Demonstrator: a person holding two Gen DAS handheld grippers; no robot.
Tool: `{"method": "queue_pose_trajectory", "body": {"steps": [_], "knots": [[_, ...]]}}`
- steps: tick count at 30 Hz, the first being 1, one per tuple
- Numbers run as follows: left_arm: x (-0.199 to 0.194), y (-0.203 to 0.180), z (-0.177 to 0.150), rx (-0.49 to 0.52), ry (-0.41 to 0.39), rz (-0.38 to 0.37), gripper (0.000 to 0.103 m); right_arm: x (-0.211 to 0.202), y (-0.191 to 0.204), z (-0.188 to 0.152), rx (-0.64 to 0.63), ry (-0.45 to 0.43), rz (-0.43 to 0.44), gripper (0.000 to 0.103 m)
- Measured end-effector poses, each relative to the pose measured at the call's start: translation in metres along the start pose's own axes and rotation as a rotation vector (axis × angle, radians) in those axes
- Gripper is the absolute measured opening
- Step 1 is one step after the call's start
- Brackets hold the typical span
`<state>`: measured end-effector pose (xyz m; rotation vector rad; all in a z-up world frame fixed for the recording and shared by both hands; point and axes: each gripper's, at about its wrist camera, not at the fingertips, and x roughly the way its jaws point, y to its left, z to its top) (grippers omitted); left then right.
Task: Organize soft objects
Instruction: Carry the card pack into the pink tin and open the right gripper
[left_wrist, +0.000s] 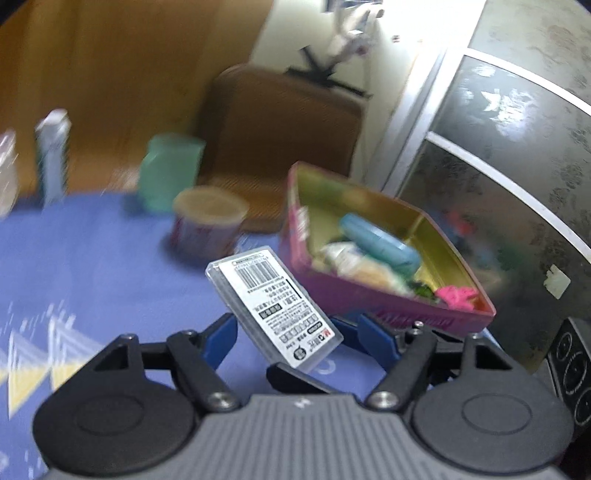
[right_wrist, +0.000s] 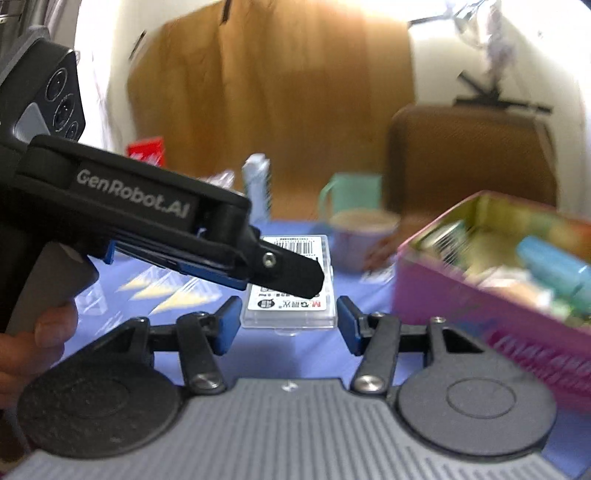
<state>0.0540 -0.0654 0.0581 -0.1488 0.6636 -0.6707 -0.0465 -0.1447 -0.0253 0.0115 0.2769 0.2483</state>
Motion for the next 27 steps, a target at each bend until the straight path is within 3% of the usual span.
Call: {"method": "queue_pose_trajectory", "body": {"steps": [8, 15, 19, 22, 27], "knots": [[0.045, -0.049, 0.036, 0.118, -0.009, -0.082, 0.073, -0.016, -0.04, 0.014, 0.026, -0.096, -0.167, 0.058], [0.091, -0.081, 0.044, 0.185, 0.036, -0.115, 0.073, -0.021, -0.08, 0.007, 0.089, -0.105, -0.274, 0.058], [0.111, -0.093, 0.047, 0.237, 0.022, -0.044, 0.079, -0.01, -0.099, 0.009, 0.092, -0.096, -0.345, 0.059], [0.118, -0.089, 0.049, 0.213, 0.022, -0.001, 0.08, 0.012, -0.11, 0.009, 0.017, -0.101, -0.55, 0.059], [0.112, -0.075, 0.047, 0.175, 0.013, 0.022, 0.085, 0.004, -0.127, 0.002, 0.093, -0.104, -0.551, 0.059]]}}
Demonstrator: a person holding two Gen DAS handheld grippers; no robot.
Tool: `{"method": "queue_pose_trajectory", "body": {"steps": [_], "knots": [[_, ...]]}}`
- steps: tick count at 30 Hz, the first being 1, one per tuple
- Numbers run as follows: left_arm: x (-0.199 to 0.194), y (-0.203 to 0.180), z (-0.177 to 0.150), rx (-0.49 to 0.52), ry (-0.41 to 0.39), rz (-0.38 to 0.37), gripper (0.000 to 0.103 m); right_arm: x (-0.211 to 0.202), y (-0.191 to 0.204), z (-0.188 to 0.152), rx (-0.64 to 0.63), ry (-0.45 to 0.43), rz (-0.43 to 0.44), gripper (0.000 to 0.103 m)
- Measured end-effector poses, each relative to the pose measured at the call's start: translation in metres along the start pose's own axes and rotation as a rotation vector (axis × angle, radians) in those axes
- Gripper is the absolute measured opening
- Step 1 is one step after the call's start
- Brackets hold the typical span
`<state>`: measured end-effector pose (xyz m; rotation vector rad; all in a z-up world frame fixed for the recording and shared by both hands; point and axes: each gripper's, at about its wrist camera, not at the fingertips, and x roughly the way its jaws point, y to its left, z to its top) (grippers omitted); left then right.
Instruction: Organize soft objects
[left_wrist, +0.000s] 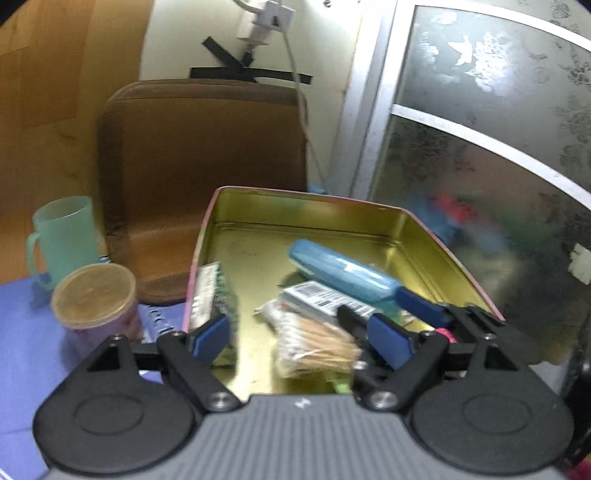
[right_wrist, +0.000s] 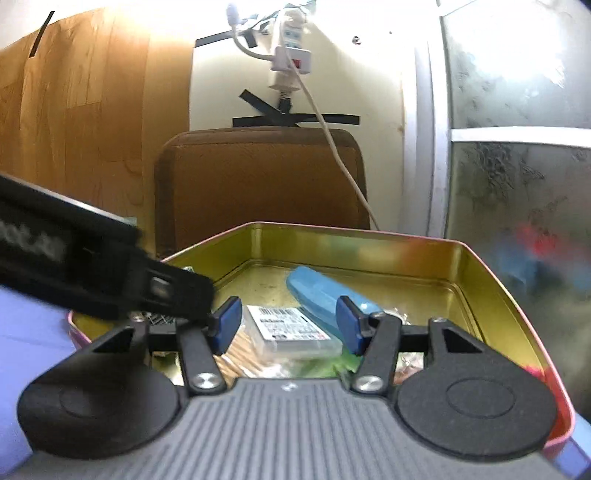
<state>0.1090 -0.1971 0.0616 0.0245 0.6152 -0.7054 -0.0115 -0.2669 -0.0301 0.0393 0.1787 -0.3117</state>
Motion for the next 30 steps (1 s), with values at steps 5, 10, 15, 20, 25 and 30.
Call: {"method": "queue_pose_trajectory", "body": {"steps": [5, 10, 15, 20, 25, 30], "knots": [[-0.007, 0.005, -0.005, -0.033, 0.008, 0.001, 0.085, -0.01, -0.008, -0.002, 0.049, -0.003, 0.002, 0.059], [-0.023, -0.001, -0.011, -0.015, -0.001, 0.029, 0.086, -0.024, -0.009, 0.0, 0.082, -0.013, 0.001, 0.059], [-0.043, -0.004, -0.02, 0.005, 0.009, 0.089, 0.088, -0.04, -0.008, 0.001, 0.119, -0.019, 0.017, 0.06], [-0.064, 0.002, -0.034, -0.004, 0.017, 0.134, 0.097, -0.055, -0.008, 0.001, 0.172, 0.0, 0.04, 0.06], [-0.083, 0.009, -0.05, -0.015, 0.012, 0.189, 0.102, -0.068, -0.006, 0.0, 0.226, 0.032, 0.074, 0.068], [-0.096, 0.016, -0.064, -0.029, 0.033, 0.234, 0.103, -0.079, -0.003, -0.001, 0.276, 0.066, 0.101, 0.072]]}}
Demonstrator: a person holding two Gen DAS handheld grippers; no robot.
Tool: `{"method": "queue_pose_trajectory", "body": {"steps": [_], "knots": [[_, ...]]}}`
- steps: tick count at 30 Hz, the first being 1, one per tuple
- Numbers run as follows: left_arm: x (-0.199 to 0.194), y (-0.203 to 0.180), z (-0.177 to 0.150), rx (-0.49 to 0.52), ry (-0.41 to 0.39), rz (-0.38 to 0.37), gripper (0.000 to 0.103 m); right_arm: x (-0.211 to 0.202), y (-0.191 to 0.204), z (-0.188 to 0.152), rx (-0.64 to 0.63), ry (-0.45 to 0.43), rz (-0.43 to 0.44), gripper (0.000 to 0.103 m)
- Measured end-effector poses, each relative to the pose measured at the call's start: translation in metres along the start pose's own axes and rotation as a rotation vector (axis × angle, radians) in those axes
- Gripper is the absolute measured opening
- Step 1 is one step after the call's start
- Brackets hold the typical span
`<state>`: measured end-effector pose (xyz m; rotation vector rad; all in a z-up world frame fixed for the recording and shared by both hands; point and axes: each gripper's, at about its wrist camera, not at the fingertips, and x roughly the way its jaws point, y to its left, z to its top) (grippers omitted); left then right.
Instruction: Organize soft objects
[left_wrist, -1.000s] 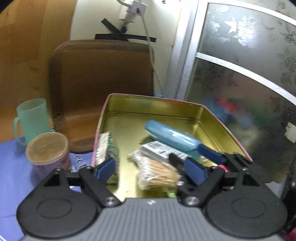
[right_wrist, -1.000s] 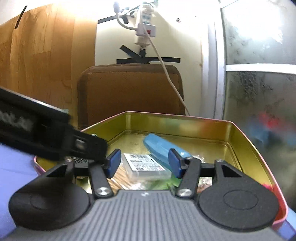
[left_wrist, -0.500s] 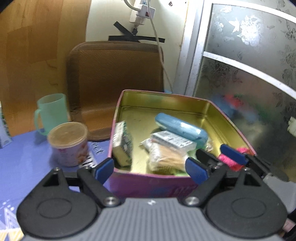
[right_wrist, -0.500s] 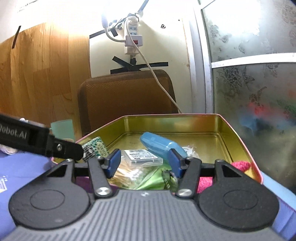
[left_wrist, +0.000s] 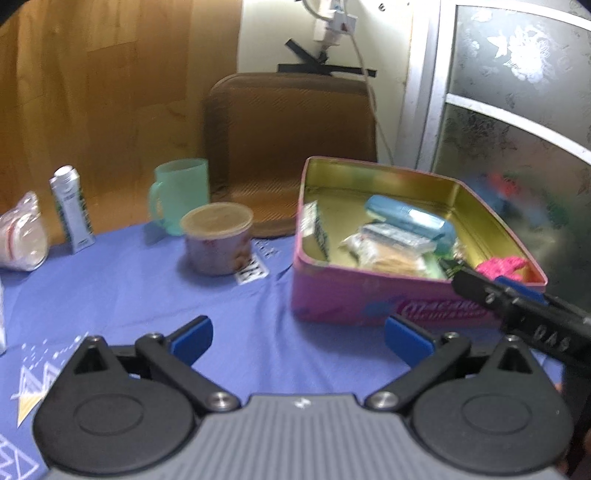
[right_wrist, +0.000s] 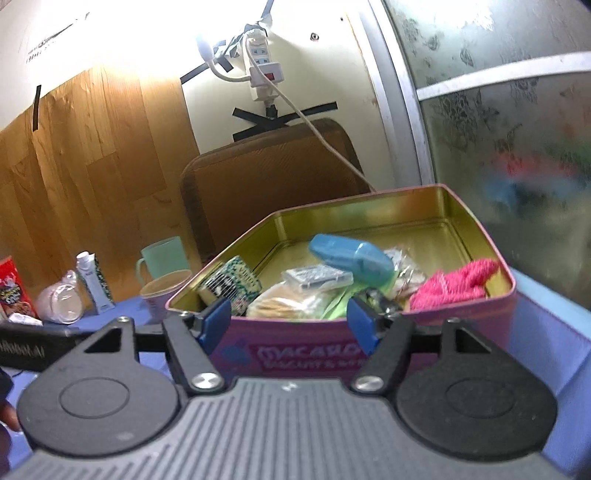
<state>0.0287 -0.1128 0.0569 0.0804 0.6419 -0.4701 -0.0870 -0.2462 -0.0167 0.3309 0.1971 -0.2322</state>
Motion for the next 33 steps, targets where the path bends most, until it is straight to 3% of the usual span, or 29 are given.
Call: {"method": "queue_pose_trajectory", "body": {"steps": [19, 33], "knots": [[-0.011, 0.027, -0.029, -0.02, 0.028, 0.076, 0.103, -0.019, 0.025, 0.002, 0.015, 0.016, 0.045, 0.077], [-0.016, 0.034, -0.033, -0.025, 0.024, 0.05, 0.103, -0.023, 0.025, 0.005, 0.03, 0.01, 0.047, 0.078]]}}
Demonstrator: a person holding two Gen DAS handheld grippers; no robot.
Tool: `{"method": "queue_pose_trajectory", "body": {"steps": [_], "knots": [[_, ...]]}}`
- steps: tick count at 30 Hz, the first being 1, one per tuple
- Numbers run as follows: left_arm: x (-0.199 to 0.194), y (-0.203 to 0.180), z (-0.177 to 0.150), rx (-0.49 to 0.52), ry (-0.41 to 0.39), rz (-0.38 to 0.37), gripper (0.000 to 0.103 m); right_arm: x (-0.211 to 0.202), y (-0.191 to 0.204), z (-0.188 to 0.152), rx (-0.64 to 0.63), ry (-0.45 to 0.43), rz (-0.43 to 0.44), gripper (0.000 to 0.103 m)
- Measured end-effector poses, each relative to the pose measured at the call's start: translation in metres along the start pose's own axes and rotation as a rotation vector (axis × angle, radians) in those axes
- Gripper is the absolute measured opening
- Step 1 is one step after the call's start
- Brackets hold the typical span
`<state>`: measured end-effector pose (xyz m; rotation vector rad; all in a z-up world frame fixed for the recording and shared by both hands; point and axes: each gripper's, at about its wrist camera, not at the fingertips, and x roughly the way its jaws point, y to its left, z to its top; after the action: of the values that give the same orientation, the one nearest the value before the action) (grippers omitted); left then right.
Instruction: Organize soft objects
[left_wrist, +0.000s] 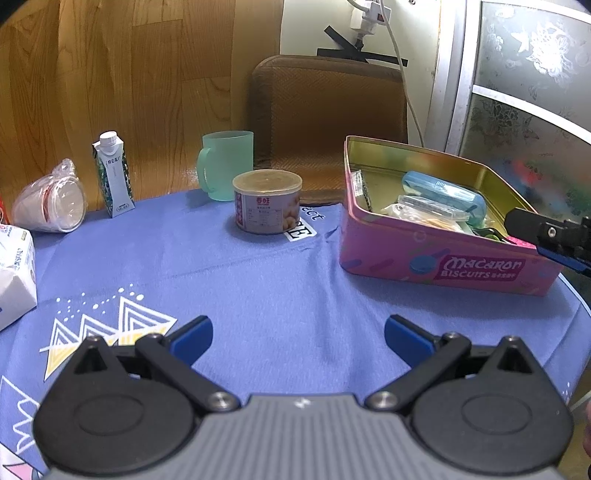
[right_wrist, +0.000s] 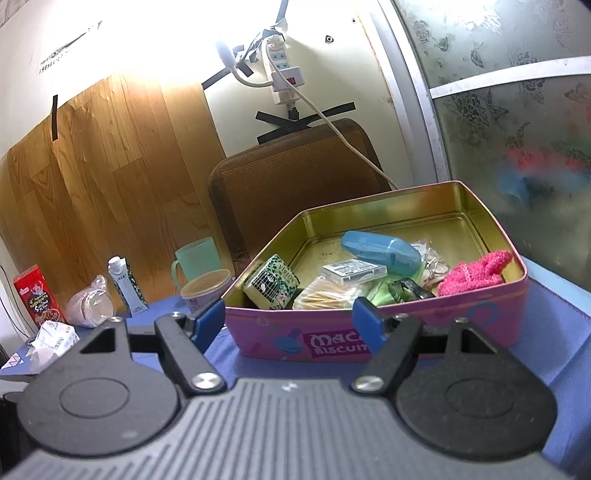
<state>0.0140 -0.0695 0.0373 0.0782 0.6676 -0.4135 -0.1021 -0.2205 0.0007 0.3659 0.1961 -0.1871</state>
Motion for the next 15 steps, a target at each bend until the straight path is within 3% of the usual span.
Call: {"method": "queue_pose_trajectory", "body": {"steps": [15], "knots": [[-0.012, -0.002, -0.001, 0.011, -0.067, 0.001, 0.103, -0.001, 0.0, -0.001, 0.021, 0.008, -0.006, 0.08]]}}
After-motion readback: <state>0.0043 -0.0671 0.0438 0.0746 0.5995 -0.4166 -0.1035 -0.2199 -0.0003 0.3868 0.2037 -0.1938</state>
